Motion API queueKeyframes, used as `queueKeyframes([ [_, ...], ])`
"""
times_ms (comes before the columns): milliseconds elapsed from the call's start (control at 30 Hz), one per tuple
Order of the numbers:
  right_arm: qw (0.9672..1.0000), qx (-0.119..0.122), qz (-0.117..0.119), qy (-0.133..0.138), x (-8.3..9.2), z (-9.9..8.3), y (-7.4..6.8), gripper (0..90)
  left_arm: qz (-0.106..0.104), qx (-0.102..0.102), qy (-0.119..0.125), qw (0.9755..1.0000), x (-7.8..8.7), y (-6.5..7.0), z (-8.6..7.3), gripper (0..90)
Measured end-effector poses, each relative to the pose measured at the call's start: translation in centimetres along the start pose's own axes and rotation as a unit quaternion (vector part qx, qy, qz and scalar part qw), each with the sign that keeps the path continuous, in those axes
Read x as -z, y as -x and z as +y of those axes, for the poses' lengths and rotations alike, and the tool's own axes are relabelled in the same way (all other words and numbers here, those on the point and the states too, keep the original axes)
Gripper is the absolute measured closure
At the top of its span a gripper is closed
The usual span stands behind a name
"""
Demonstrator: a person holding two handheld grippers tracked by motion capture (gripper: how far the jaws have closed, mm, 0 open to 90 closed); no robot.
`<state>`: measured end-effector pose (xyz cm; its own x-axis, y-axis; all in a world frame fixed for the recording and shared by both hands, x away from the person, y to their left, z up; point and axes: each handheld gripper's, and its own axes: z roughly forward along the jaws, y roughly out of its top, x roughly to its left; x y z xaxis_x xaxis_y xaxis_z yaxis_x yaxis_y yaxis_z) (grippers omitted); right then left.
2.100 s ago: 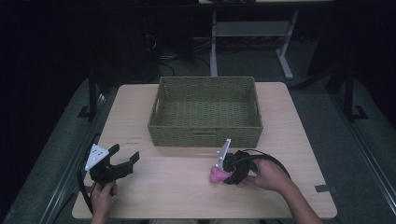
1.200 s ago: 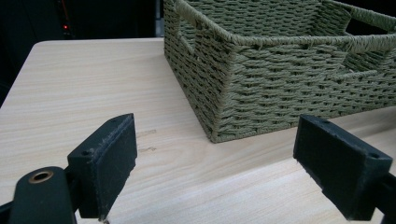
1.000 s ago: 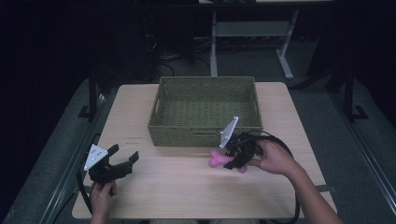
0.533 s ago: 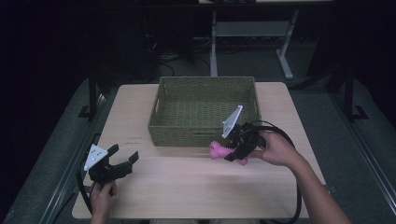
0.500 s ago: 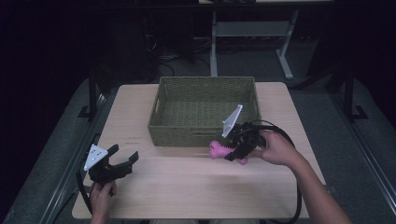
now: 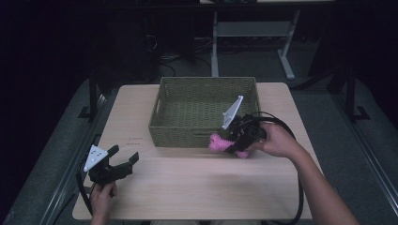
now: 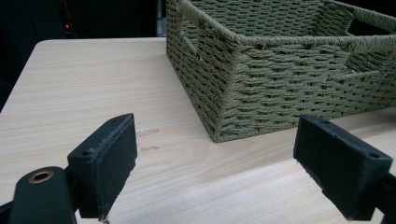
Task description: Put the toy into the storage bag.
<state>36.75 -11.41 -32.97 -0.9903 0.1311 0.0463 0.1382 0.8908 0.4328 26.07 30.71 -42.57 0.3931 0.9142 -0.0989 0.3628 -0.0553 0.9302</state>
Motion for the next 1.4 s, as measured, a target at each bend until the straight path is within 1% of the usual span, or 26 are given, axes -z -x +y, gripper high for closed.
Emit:
queueKeyframes([
  [100,1.0000,0.000,0.001,0.004,0.3,0.2,0.2,58.1,0.001,-0.001,0.000,1.0000,0.0,0.0,0.0,13.0],
  [333,1.0000,0.002,-0.004,0.001,0.9,0.6,0.7,58.1,0.000,0.000,0.002,1.0000,0.0,0.0,0.0,13.0],
  [400,1.0000,-0.001,0.001,0.006,1.0,0.6,0.9,58.1,0.001,0.000,0.002,1.0000,0.0,0.0,0.0,13.0],
  [767,1.0000,-0.002,-0.003,0.002,1.7,1.5,2.2,58.1,0.000,0.000,0.001,1.0000,0.0,0.0,0.0,13.0],
  [867,1.0000,0.000,-0.004,0.003,1.9,1.8,2.6,58.1,0.000,0.000,0.001,1.0000,0.0,0.0,0.0,13.0],
  [933,1.0000,-0.002,-0.001,0.005,2.0,1.9,3.0,58.1,0.000,0.002,0.001,1.0000,0.0,0.0,0.0,13.0],
  [1100,1.0000,-0.004,-0.003,-0.002,2.1,2.2,3.8,58.1,0.000,0.003,0.001,1.0000,0.0,-0.1,0.0,13.0],
  [1133,1.0000,-0.001,-0.005,-0.002,2.1,2.3,3.9,58.1,0.000,0.003,0.000,1.0000,0.0,-0.1,0.0,13.0],
  [1200,1.0000,-0.006,0.001,0.002,2.2,2.4,4.2,58.1,-0.001,0.003,0.000,1.0000,-0.1,0.0,0.0,13.0],
  [1267,1.0000,-0.004,-0.002,0.000,2.2,2.5,4.5,58.1,-0.001,0.001,0.000,1.0000,-0.1,0.1,0.0,13.0],
  [1400,0.9999,-0.010,-0.002,-0.006,2.2,2.6,5.3,58.1,-0.002,0.000,-0.001,1.0000,-0.2,0.1,0.0,13.0],
])
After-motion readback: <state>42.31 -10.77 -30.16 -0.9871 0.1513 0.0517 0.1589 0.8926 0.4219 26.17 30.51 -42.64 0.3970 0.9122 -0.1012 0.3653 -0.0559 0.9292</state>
